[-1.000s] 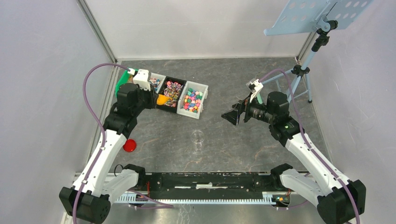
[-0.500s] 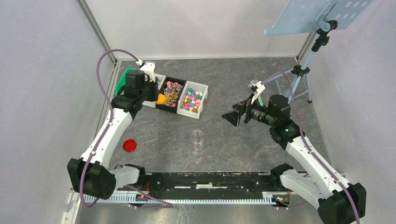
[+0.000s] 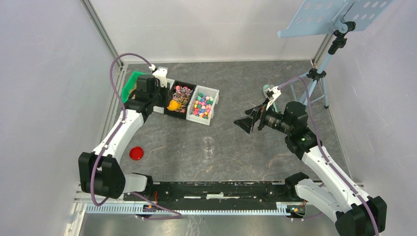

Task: Pack the candies
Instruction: Scoop the fake candies from the storage box.

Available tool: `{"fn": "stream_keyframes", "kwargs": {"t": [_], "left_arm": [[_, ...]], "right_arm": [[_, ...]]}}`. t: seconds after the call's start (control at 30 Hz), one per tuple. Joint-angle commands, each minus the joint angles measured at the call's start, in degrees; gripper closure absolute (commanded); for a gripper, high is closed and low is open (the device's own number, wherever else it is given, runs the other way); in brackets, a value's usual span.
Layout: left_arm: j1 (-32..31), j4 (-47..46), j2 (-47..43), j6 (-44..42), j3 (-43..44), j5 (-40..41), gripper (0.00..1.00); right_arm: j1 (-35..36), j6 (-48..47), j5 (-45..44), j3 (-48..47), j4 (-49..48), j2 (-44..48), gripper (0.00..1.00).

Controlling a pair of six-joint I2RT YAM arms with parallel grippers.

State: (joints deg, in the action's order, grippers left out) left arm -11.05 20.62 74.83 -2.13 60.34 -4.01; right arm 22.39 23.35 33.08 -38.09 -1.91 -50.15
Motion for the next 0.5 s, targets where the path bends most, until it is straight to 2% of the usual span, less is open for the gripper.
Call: {"fn": "stream_keyframes", "kwargs": {"t": [0.0, 0.23, 0.37, 0.47], "left_arm": [[0.8, -4.7, 0.9, -2.4, -1.7, -2.4, 0.98], [0.8, -13.8, -0.5, -2.7, -8.8, -3.9, 0.97], [0.9, -17.0, -0.5, -2.0, -11.9, -2.4, 0.90], [0.9, -17.3, -0.2, -1.5, -12.9, -1.3, 0.89]], "right_arm": [[-0.1, 1.3, -0.6, -0.4, -2.2, 1.8, 0.02], [-0.1, 1.7, -0.4, 0.4, -1.7, 2.9, 0.02], [-0.1, 1.8, -0.8, 0.9, -1.9, 3.7, 0.02], [-0.1, 2.1, -0.8, 1.0, -2.5, 3.7, 0.02]]}}
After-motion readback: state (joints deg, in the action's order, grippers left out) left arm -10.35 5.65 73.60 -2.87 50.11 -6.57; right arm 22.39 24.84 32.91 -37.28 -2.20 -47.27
